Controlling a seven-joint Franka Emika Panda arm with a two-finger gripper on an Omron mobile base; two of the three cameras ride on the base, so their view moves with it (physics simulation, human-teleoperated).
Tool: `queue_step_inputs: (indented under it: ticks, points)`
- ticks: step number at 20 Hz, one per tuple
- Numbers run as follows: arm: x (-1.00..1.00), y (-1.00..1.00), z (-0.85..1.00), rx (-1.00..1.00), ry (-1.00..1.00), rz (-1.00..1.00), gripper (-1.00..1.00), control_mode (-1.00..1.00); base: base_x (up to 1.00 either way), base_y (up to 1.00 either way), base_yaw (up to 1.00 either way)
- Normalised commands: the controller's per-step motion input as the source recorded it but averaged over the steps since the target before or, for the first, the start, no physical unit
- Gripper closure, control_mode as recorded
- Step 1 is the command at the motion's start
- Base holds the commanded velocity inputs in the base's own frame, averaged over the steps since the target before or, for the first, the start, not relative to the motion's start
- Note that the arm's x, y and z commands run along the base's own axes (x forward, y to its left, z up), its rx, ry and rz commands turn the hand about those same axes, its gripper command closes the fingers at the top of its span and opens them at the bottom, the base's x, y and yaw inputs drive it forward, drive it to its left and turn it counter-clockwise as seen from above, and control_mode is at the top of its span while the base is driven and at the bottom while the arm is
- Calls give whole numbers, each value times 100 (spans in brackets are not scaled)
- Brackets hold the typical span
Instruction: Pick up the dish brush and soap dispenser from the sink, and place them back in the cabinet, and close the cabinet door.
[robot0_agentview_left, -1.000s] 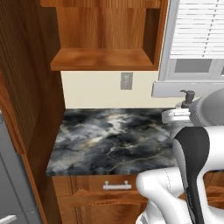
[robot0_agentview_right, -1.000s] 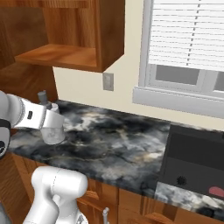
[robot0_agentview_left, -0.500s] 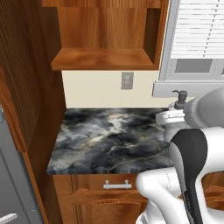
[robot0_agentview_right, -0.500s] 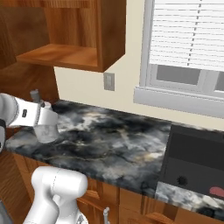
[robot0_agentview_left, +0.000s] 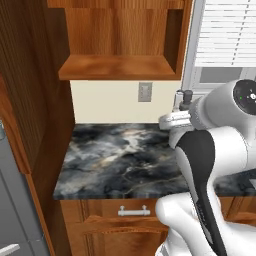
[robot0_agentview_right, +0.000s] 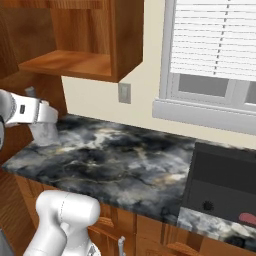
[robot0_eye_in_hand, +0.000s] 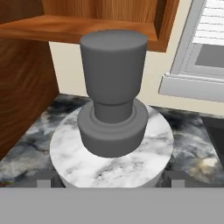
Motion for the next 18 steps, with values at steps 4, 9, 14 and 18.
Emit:
queue_step_inputs:
  ticks: [4,9,14,18]
  points:
    - [18,11,25,0,-10,1,100,-100,0,0,0]
    - [27,2,24,0,-14,0,100,-100,0,0,0]
    - [22,4,20,0,-11,0,100,-100,0,0,0]
    - [37,12,39,0,0,0,100,-100,0,0,0]
